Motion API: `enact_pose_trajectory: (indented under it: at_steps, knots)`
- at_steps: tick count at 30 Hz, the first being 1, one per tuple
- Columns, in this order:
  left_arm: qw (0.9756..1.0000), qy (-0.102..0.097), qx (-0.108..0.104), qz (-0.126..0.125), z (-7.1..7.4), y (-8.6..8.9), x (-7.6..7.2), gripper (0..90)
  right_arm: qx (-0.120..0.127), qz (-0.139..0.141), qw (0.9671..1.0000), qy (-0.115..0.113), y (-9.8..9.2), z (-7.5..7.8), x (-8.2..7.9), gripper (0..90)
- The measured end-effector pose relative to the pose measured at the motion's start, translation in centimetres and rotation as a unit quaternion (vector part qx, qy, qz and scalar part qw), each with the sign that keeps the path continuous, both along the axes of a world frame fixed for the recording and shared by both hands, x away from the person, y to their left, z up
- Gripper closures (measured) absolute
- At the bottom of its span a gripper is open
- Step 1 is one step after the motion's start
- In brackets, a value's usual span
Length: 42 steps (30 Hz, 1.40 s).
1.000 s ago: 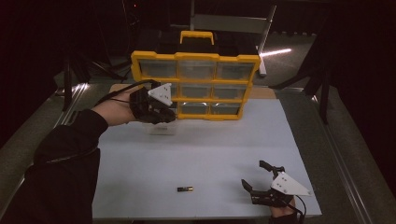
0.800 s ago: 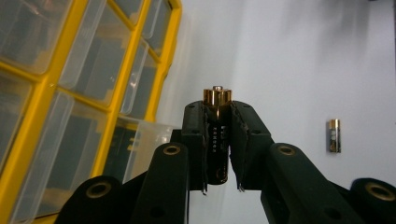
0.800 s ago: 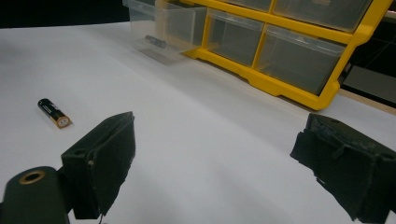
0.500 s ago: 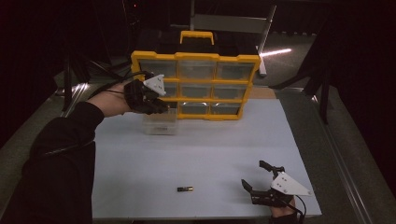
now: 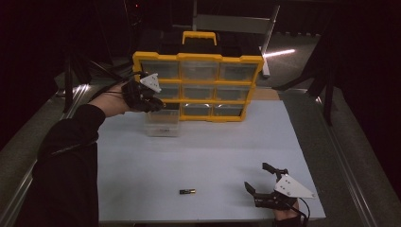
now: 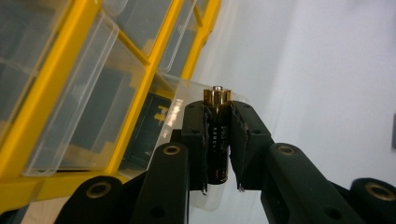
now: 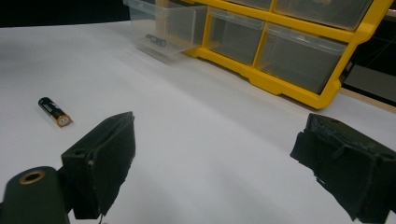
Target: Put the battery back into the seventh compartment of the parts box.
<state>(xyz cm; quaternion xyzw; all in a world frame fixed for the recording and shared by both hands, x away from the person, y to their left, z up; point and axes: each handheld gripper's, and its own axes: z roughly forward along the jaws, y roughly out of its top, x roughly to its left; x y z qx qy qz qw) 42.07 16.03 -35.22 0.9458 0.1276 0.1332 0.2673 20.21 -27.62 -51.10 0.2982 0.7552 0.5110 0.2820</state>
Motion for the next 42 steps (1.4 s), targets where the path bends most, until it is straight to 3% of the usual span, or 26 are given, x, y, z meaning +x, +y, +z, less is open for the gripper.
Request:
enact_pose_trajectory:
  at_steps: [7,9,13,20,29,33,40,42]
  knots:
    - [0.9998,0.004,0.005,0.02,-1.3,0.0,0.7,75.5,0.0,0.001,1.0,0.001,0.0,0.0,0.0,10.4]
    - [0.9994,-0.004,0.012,0.031,-1.8,0.0,0.8,75.4,0.0,0.001,1.0,0.001,0.0,-0.1,0.0,10.4]
    - [0.9987,-0.001,0.031,0.04,-2.9,0.1,1.3,75.3,-0.001,0.002,1.0,0.002,0.0,-0.1,0.0,10.4]
    - [0.9981,0.009,0.03,0.053,-4.4,-0.3,1.9,75.2,0.0,0.003,1.0,0.005,0.0,-0.2,0.1,10.4]
    - [0.9965,0.004,0.055,0.063,-6.8,-1.0,2.4,75.1,-0.001,0.004,1.0,0.006,0.0,-0.3,0.1,10.4]
    - [0.9949,-0.001,0.079,0.061,-7.7,-1.4,2.6,75.1,0.0,0.004,1.0,0.008,-0.1,-0.3,0.1,10.4]
    - [0.9939,-0.012,0.084,0.07,-8.8,-1.6,2.8,75.1,0.001,0.002,1.0,0.01,-0.1,-0.4,0.2,10.4]
    - [0.9942,-0.004,0.078,0.074,-8.8,-1.7,2.9,73.5,0.0,0.003,0.9999,0.01,-0.1,-0.4,0.2,10.4]
